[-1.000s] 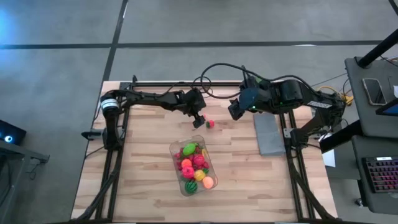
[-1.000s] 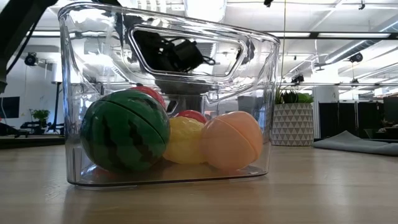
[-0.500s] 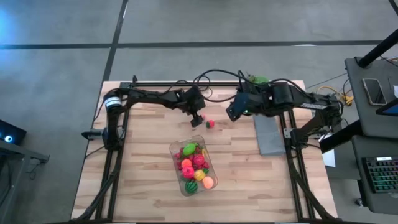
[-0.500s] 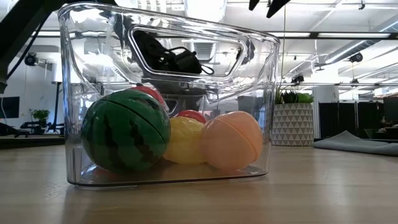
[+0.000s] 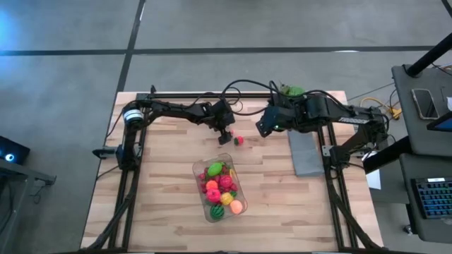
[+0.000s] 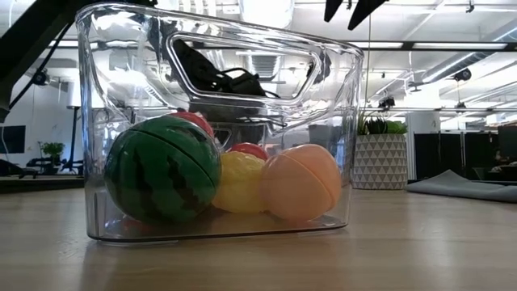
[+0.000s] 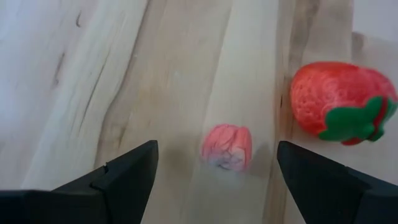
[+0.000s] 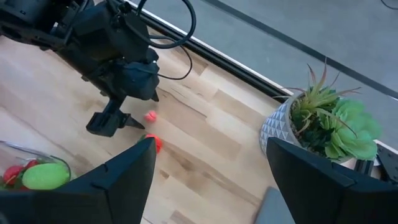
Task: Pick and placing Produce into tupperware
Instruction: Put the pink peach into the transparent bin
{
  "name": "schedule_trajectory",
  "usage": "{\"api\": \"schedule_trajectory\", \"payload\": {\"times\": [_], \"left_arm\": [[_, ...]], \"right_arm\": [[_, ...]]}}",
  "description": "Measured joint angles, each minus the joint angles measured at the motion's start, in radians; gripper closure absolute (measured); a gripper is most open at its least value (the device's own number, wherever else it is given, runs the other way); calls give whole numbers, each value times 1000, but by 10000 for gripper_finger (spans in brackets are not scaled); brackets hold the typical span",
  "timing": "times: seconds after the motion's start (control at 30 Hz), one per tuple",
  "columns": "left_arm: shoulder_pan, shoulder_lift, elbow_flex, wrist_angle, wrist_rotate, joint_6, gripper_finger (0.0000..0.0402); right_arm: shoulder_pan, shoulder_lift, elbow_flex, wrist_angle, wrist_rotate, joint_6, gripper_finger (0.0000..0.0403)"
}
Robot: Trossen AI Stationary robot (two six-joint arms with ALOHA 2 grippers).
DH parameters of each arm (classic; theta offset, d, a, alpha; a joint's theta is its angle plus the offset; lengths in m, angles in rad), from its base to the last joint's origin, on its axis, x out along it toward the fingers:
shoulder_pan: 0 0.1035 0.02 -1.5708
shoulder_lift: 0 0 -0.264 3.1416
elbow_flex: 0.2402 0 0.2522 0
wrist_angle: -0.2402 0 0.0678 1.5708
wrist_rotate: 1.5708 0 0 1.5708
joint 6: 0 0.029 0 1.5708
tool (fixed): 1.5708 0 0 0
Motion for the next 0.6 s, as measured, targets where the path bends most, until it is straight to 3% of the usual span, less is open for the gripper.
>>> {"api": "schedule_trajectory", "payload": {"times": [0.3, 0.6], "left_arm": [[-7, 2, -2, -6, -3, -10, 93], [-9, 3, -2, 7, -8, -59, 166]], "right_arm": [[-2, 0, 0, 2, 0, 10, 106], [-2, 0, 0, 5, 0, 18, 104]]}}
